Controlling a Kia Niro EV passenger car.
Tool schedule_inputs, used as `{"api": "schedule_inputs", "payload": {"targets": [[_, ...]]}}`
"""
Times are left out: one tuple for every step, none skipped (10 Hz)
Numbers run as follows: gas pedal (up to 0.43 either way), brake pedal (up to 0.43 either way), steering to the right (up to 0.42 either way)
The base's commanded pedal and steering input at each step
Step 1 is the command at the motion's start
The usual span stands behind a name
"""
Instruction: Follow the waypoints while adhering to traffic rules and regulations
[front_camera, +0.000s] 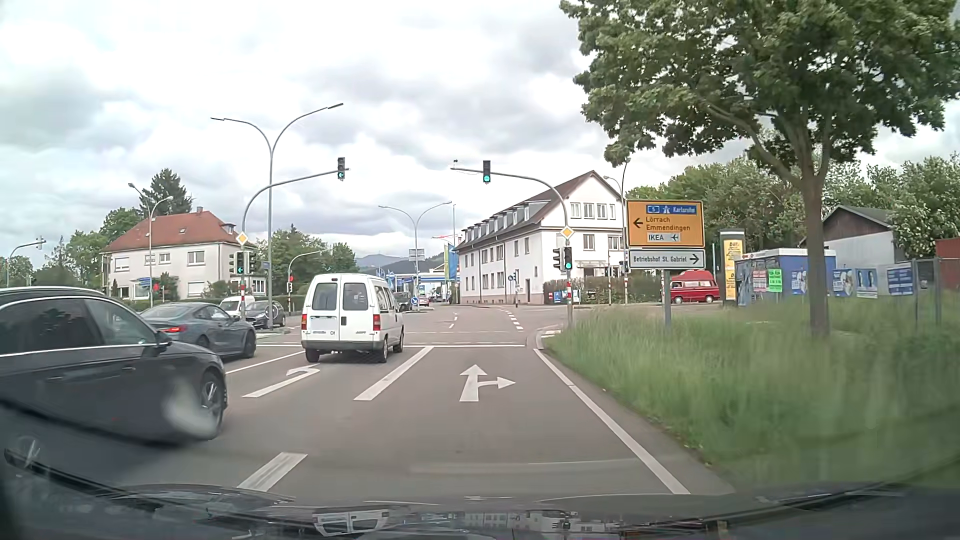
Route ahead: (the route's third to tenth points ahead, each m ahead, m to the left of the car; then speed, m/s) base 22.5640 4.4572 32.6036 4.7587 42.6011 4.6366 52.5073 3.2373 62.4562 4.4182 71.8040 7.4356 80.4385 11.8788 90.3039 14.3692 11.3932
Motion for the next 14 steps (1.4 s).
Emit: {"api": "schedule_inputs", "payload": {"targets": [[0.059, 0.000, -0.006], [0.059, 0.000, -0.006], [0.059, 0.000, -0.006], [0.059, 0.000, -0.006], [0.059, 0.000, -0.006], [0.059, 0.000, -0.006], [0.059, 0.000, -0.006], [0.059, 0.000, -0.006], [0.059, 0.000, -0.006], [0.059, 0.000, -0.006], [0.059, 0.000, -0.006], [0.059, 0.000, -0.006], [0.059, 0.000, -0.006], [0.059, 0.000, -0.005]]}}
